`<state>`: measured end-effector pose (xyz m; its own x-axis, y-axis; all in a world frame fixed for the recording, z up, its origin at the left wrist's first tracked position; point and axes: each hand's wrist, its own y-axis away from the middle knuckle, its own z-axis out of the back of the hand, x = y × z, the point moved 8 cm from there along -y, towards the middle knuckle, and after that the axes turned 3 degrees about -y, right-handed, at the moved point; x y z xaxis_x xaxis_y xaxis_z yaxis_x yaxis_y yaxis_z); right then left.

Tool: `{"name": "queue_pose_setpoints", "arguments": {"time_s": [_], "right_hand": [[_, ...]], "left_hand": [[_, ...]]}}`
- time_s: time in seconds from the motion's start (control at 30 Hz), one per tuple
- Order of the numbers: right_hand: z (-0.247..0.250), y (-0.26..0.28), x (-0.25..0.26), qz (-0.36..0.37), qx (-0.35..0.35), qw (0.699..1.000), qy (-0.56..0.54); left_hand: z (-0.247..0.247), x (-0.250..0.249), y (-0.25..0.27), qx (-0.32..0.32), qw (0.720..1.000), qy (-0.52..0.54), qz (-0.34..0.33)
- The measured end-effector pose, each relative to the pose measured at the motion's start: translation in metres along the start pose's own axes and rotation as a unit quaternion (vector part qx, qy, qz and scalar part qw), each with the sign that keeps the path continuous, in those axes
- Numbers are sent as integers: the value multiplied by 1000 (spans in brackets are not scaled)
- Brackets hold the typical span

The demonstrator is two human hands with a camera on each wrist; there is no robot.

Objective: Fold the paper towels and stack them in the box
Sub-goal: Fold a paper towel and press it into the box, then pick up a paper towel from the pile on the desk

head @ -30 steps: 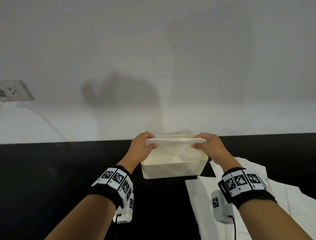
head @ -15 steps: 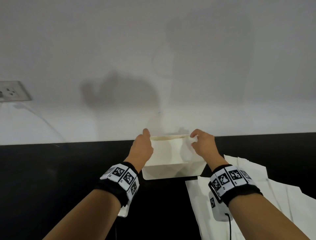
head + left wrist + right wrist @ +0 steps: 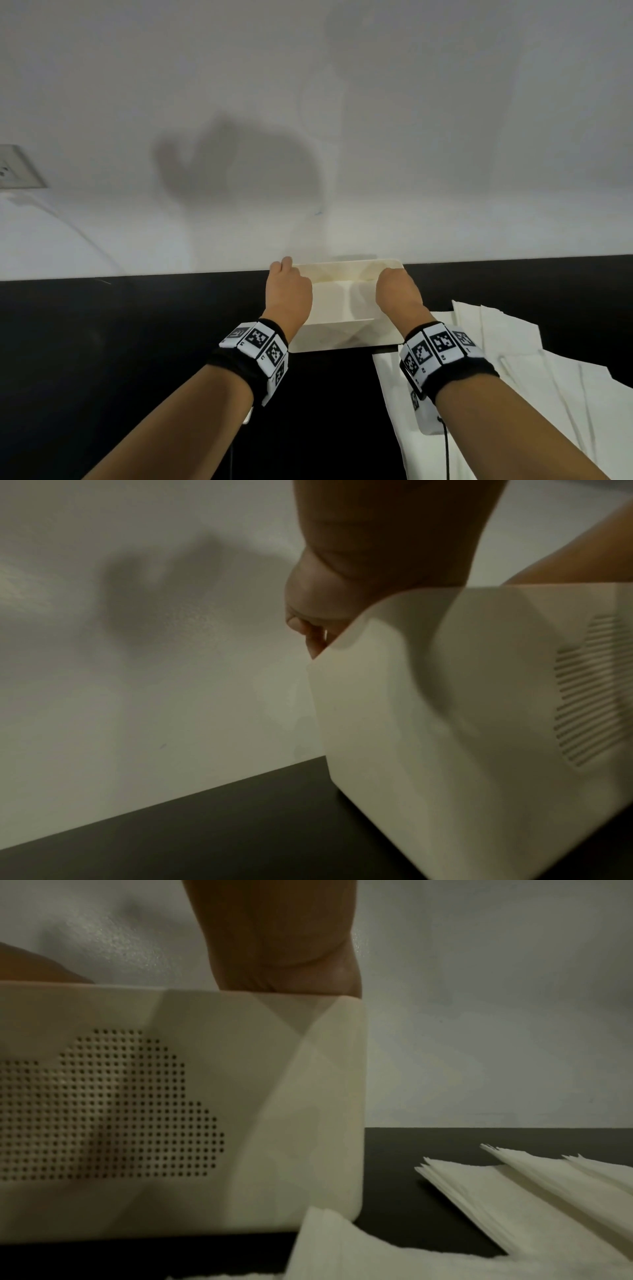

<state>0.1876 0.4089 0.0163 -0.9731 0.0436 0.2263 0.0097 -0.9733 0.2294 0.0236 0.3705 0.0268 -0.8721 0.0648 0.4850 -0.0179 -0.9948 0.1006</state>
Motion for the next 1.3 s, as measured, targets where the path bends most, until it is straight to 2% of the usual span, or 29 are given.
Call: {"name": "queue_pose_setpoints", "arguments": {"time_s": [0.2, 0.33, 0.47, 0.6, 0.7, 0.83, 0.9, 0.97, 1.1, 1.23, 1.3], "right_hand": [[-3, 9, 8, 40, 17, 997, 63], [17, 26, 16, 44, -5, 995, 92], [55, 54, 20, 88, -38, 993, 65], [68, 107, 15, 162, 38, 986, -8], [54, 149, 1, 157, 77, 983, -58], [-8, 192, -25, 138, 166, 975, -45], [-39, 208, -40, 117, 206, 969, -65], [-62, 219, -54, 95, 222, 966, -90], [-76, 225, -72, 64, 191, 967, -158], [-76, 228, -78, 52, 168, 964, -199], [-76, 229, -78, 52, 164, 963, -206]], "left_hand": [[-2, 0, 0, 8, 1000, -7, 11], [10, 6, 12, -13, 999, 23, 26], [38, 13, 39, -89, 984, 144, 52], [62, 7, 88, -127, 934, 330, 57], [47, -17, 131, -63, 873, 480, 55], [-3, -80, 189, 148, 863, 483, 16], [-23, -106, 218, 228, 849, 476, 9], [-34, -123, 237, 254, 848, 465, 12], [-40, -138, 249, 249, 852, 458, 46], [-45, -143, 251, 269, 825, 493, 69], [-47, -145, 251, 287, 819, 494, 61]]}}
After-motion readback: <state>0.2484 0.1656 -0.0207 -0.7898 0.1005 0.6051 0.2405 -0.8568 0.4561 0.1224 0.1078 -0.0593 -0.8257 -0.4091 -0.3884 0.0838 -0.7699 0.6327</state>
